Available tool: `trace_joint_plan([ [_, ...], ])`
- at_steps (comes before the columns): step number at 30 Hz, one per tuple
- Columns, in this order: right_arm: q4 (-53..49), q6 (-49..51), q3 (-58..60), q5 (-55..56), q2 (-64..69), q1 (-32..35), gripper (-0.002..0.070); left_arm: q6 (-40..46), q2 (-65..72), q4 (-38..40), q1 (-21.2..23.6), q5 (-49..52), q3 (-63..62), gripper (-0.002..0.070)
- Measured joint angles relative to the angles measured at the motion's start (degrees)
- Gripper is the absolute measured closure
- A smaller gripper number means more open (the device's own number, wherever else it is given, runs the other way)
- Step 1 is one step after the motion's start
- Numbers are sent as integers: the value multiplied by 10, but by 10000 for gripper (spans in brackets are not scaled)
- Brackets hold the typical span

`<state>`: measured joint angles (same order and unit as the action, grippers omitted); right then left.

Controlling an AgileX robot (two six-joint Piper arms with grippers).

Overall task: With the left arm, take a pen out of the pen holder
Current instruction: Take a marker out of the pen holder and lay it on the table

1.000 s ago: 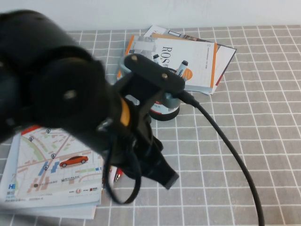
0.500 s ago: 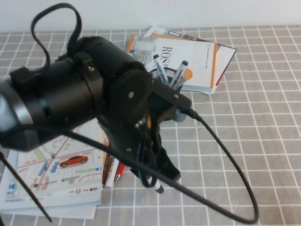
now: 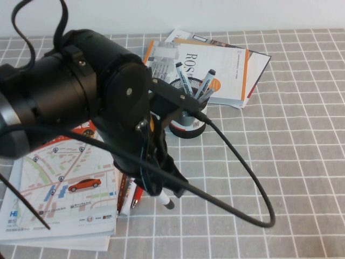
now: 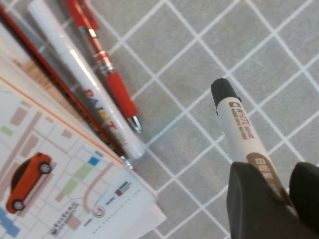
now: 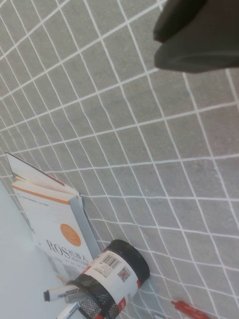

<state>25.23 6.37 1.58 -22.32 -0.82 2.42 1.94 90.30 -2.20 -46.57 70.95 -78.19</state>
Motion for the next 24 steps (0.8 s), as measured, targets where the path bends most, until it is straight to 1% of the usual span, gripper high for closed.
trace_joint_plan([
  [7,0,0,0,0,0,0,689,19,0,0,18,0,0,551],
  [14,0,0,0,0,0,0,689,27,1,-10,49,0,0,551],
  [24,0,0,0,0,0,0,689,45,39,5,52,-1,0,551],
])
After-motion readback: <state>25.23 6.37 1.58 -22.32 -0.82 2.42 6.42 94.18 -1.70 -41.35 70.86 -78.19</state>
